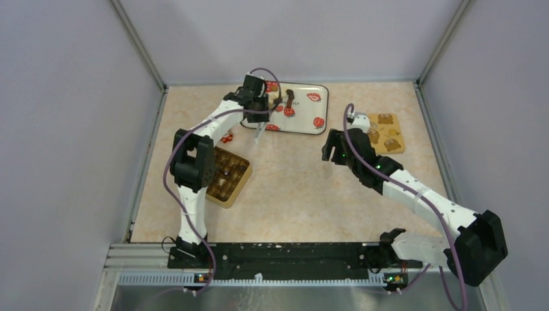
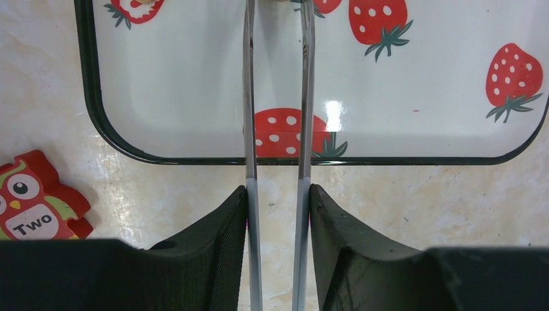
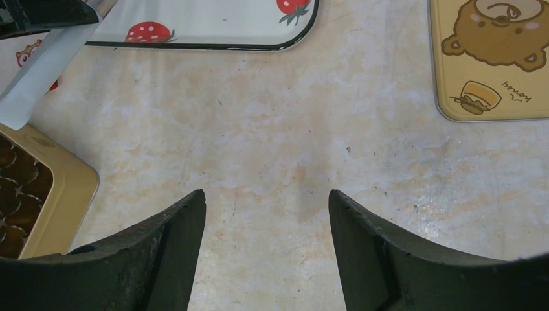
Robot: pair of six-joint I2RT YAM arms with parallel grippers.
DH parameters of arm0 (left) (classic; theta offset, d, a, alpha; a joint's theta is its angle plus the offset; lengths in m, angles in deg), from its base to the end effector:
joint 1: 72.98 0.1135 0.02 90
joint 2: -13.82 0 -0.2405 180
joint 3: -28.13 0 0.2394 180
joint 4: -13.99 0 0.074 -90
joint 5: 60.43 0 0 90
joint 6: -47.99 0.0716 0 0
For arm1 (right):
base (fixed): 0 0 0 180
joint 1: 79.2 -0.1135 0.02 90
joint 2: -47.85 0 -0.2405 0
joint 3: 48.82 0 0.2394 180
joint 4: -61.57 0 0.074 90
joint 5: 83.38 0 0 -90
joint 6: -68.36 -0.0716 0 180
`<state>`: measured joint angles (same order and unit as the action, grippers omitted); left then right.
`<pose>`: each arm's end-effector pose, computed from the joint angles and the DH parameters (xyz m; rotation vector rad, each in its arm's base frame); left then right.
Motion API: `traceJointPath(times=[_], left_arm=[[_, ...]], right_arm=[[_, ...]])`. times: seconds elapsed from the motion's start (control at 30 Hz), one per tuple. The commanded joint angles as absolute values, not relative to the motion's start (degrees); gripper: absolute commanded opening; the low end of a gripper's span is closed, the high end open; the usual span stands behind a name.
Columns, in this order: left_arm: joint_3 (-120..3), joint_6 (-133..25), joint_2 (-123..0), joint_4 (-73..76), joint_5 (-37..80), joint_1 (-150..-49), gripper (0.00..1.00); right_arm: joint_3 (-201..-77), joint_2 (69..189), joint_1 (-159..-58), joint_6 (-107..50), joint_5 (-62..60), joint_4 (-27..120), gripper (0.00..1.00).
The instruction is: Pack the chocolate
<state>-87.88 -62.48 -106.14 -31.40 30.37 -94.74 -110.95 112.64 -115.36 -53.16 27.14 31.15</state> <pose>0.4404 -0.1747 0.1949 0.0213 2.4567 -0.3119 0.2368 0.1419 0.2430 0.1217 2.1203 0.3202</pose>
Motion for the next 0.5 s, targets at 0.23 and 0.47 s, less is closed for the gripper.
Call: traceJointPath(times=[0.23, 0.47], left_arm=[[-89.52, -63.06, -102.83, -31.08, 33.36, -95.38, 0.22], [-80.93, -62.99, -91.93, -30.0, 34.86, -95.65, 0.1]], right_arm=[[-112.42, 114.06, -115.94, -52.29, 27.88, 33.15, 0.68], [-113.6, 115.04, -115.96, -51.42, 28.81, 34.04, 0.68]])
